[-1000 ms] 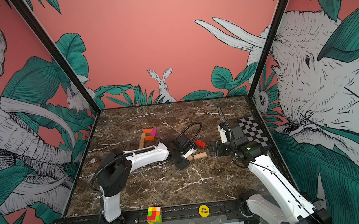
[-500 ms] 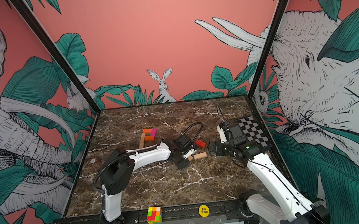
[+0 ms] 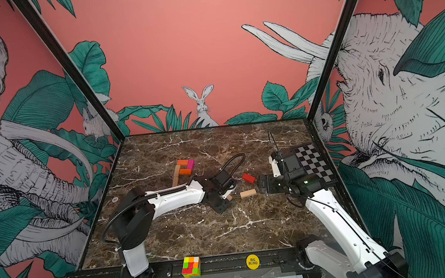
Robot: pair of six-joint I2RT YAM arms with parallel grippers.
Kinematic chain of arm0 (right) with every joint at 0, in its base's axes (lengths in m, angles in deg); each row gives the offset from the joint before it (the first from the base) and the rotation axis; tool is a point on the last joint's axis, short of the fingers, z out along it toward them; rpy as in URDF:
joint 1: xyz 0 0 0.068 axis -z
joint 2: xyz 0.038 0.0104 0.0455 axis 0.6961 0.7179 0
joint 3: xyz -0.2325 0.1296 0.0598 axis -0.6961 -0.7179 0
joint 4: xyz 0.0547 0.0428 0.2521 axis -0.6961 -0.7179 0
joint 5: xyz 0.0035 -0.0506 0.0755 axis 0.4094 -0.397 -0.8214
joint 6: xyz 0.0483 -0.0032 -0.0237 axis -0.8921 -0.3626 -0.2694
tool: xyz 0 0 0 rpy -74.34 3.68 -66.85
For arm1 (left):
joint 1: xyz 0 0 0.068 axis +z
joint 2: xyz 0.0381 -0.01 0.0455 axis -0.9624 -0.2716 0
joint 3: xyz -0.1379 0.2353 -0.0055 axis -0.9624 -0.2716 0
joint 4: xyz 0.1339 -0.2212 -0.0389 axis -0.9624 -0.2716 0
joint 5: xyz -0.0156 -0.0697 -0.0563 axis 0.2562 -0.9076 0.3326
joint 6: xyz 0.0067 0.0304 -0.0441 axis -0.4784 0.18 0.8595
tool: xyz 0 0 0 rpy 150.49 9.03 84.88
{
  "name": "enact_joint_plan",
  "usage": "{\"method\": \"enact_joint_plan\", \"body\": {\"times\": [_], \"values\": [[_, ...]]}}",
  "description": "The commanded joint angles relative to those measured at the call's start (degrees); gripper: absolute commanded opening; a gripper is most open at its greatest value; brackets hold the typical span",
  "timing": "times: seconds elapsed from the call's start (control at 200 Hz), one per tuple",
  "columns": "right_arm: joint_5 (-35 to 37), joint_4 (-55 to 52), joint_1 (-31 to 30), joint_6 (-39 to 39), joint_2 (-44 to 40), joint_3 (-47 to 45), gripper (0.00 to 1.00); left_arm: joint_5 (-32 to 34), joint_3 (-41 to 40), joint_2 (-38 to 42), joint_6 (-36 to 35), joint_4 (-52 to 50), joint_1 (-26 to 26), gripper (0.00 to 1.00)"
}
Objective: Assemble the letter p with building blocks
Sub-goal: Pick up the building block from the center of the board.
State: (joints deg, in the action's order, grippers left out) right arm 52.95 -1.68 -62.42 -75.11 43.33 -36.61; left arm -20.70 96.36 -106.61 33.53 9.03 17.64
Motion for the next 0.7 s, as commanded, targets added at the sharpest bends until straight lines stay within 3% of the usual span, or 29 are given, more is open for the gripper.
{"method": "enact_joint_plan", "body": {"times": [0.0,0.1,0.32,0.695], "values": [[-0.23,0.97,0.36,-0.43,0.44,0.60,0.99,3.38,-1.17,4.29,11.83,-3.31,-0.27,0.19],[-0.68,1.33,0.34,-0.60,0.38,0.63,0.99,4.86,0.00,3.57,19.92,-5.68,-0.27,0.20],[-0.76,1.13,0.38,-0.47,-0.08,0.85,0.98,0.31,1.38,1.18,32.87,-3.01,-0.27,0.19],[-2.32,1.94,0.38,-0.27,0.89,1.09,0.99,4.99,10.58,-8.19,46.02,-9.56,-0.97,0.15]]}}
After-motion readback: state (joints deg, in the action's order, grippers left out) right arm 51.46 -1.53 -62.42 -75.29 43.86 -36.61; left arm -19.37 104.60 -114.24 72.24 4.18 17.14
